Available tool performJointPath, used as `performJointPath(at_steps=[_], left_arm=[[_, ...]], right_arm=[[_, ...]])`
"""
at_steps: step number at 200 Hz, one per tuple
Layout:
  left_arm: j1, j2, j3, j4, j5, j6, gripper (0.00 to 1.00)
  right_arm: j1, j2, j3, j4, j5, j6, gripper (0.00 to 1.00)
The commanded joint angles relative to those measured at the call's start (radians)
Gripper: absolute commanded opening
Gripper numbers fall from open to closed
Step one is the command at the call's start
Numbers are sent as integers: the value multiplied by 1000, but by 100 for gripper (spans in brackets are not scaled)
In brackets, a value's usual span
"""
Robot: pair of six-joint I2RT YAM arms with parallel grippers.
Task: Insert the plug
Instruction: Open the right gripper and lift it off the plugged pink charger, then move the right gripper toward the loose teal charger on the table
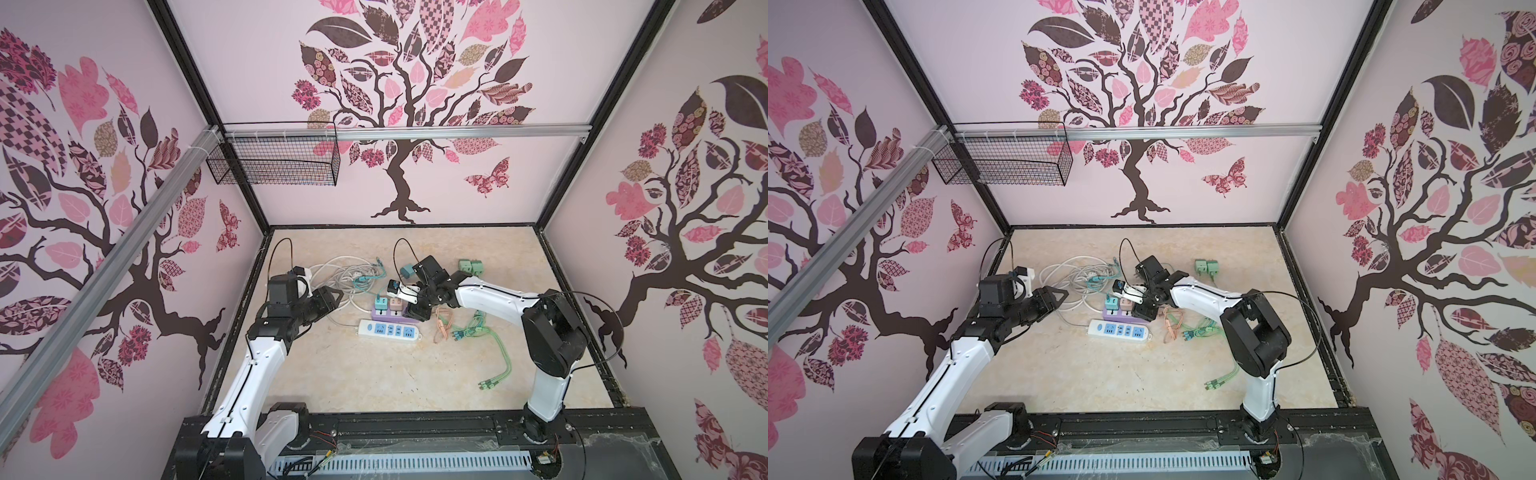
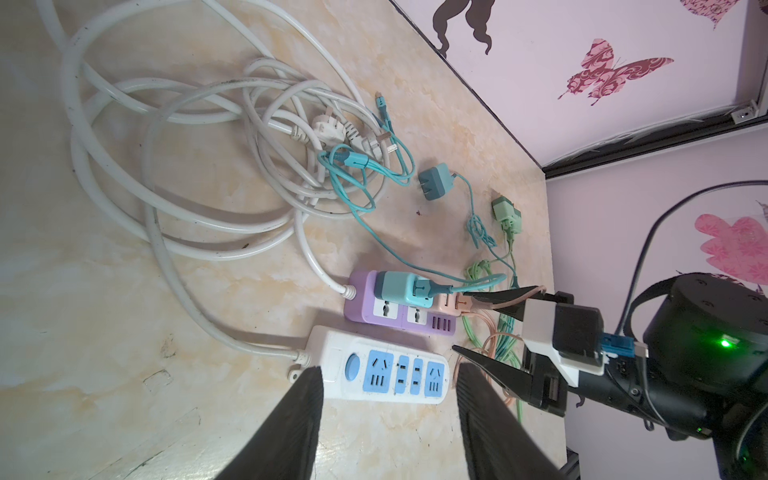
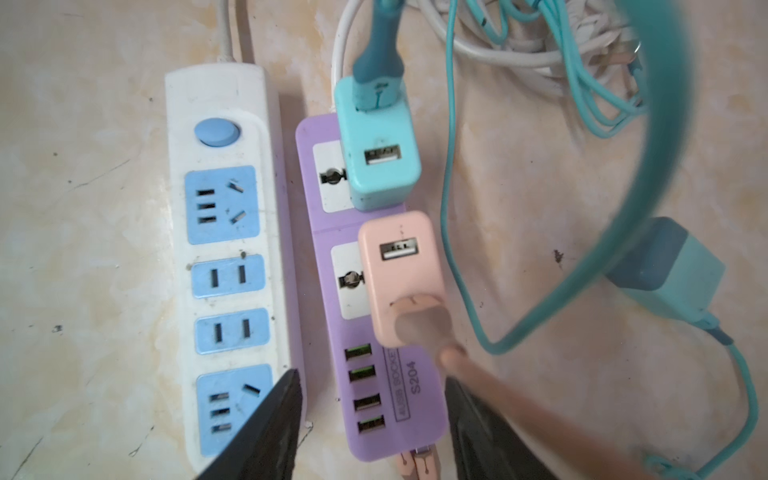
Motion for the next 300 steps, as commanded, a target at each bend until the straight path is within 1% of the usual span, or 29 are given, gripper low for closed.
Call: performJointPath(at_steps=[1, 49, 144, 172, 195, 216, 225, 245, 261, 300], left_arm=[[5, -17, -9, -8, 0, 13, 56], [5, -26, -15, -8, 4, 9, 56], [6, -28, -19, -10, 16, 17, 57], [5, -33, -18, -15, 17, 18, 57], [6, -40, -16, -24, 18, 25, 57], [6, -50, -17, -32, 18, 31, 59], [5, -54, -17, -34, 18, 31, 62], [6, -62, -20, -38, 18, 35, 65], [5, -70, -21, -42, 18, 37, 66], [6, -92, -22, -53, 29, 43, 67]], right_arm=[[0, -75, -17, -49, -59, 19, 60], [0, -114, -22, -124, -132, 3, 60], [-1, -196, -49, -162, -312, 12, 60], [0, -243, -64, -144, -393, 20, 60], [-1, -312, -98, -94, -422, 37, 60], [-4, -386, -136, -41, -429, 54, 60], [-8, -418, -152, -14, -427, 67, 60], [-27, -486, -183, 50, -396, 135, 63], [-56, -528, -194, 76, -394, 181, 64], [-84, -624, -248, 168, -243, 286, 68]])
